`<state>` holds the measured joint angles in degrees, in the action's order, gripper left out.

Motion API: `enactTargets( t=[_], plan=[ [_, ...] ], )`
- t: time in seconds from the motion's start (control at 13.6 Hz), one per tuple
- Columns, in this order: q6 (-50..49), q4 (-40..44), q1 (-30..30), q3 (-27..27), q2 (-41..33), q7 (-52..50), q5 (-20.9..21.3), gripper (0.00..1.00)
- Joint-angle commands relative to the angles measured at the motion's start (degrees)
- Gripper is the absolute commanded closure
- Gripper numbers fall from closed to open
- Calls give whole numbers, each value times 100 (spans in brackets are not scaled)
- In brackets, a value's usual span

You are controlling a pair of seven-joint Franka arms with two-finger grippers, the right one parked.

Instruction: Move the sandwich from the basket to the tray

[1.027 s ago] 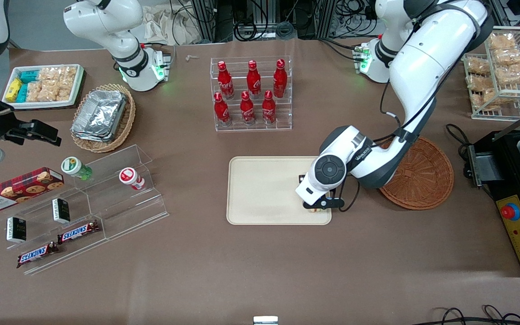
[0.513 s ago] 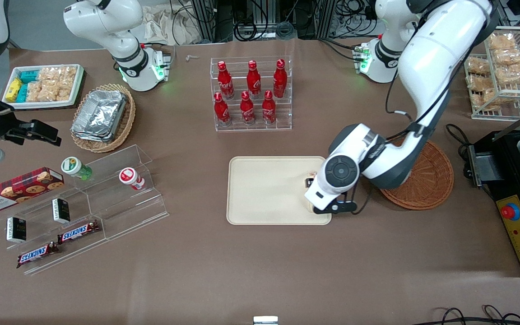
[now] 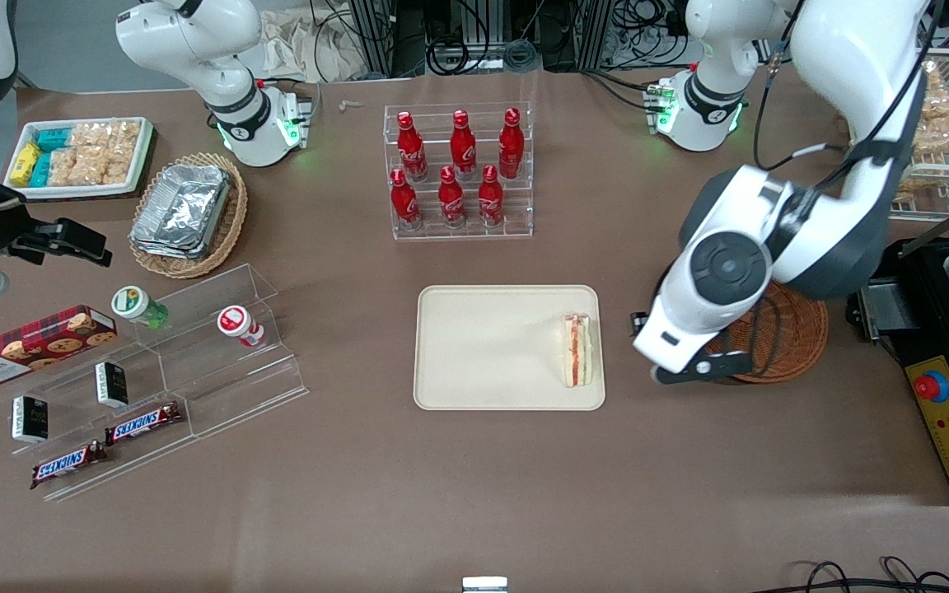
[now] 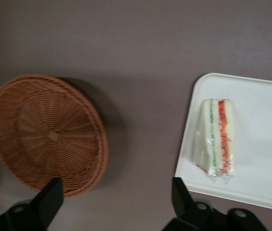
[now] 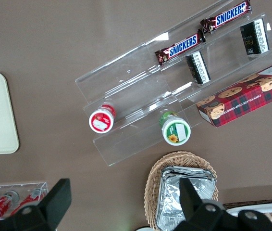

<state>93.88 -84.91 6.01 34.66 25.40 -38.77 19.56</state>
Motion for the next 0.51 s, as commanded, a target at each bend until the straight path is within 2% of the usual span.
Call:
enactTargets(
  t=[0.0,0.44],
  plan=[
    [-229,-113,513,14,-342,246,-127,0],
    [-739,159,726,-12,-492,546,-128,0]
  ],
)
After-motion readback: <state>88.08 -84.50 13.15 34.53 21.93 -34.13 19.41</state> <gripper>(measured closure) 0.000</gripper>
